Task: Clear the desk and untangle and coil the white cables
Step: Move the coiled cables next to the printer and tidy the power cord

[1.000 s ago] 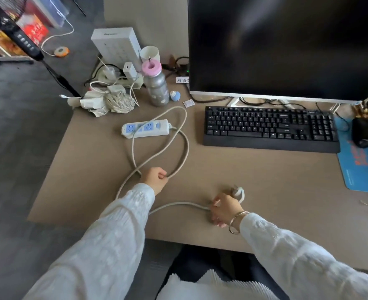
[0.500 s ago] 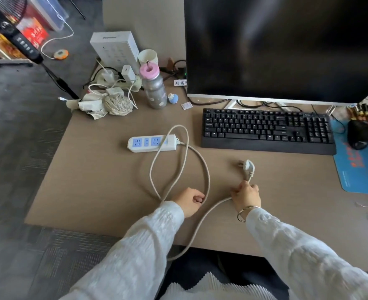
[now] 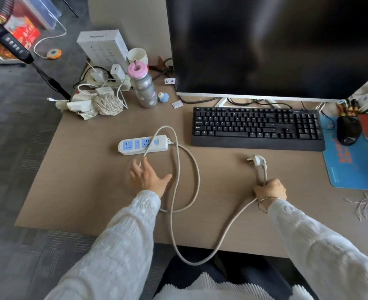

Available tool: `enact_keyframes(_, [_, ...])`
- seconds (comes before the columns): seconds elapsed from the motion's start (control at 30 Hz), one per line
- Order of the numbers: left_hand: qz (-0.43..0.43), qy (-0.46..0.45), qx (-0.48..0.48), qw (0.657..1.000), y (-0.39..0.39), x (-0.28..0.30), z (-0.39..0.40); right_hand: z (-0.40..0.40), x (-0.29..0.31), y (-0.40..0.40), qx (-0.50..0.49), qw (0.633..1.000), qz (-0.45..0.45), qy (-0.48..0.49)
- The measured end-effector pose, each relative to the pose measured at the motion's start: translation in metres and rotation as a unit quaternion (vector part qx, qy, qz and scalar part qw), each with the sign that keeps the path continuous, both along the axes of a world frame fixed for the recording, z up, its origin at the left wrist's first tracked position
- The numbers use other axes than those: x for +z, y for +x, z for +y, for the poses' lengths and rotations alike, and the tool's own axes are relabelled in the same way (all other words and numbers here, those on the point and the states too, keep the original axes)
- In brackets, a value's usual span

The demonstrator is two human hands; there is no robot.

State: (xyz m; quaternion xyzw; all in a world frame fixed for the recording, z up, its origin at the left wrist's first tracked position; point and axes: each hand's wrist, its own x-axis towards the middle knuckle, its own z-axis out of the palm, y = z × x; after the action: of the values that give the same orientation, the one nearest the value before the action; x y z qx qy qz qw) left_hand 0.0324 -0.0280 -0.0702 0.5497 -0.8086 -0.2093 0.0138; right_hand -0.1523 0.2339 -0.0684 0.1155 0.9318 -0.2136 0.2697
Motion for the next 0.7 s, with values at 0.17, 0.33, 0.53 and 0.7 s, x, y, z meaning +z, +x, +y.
enact_keyframes(0.17, [-0.051, 0.041, 0.026, 0.998, -0.018, 0.022, -0.002, 0.013, 0.009, -0.01, -0.048, 0.996, -0.015, -0.08])
enact_keyframes(0.33, [-0.171, 0.088, -0.038, 0.981, -0.034, 0.027, 0.014, -0.013, 0.017, 0.01, -0.056, 0.978, -0.035, -0.196])
enact_keyframes(0.53, [-0.18, 0.093, -0.073, 0.976, -0.042, 0.017, 0.042, -0.045, 0.023, 0.016, 0.008, 0.955, 0.002, -0.296])
enact_keyframes(0.7, [-0.051, 0.169, -0.091, 0.98, -0.03, 0.01, 0.027, -0.065, 0.033, 0.018, 0.027, 0.925, -0.024, -0.378])
